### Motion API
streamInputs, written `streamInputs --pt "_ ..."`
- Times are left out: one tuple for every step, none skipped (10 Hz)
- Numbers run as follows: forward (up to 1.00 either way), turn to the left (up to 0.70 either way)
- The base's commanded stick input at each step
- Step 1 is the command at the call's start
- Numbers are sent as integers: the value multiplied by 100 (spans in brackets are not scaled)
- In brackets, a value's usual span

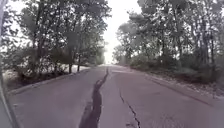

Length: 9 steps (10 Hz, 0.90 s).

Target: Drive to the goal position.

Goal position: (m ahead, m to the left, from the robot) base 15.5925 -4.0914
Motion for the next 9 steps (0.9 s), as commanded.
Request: streamInputs --pt "70 0" --pt "70 0" --pt "70 0" --pt "70 0" --pt "70 0" --pt "70 0" --pt "70 0" --pt "70 0" --pt "70 0"
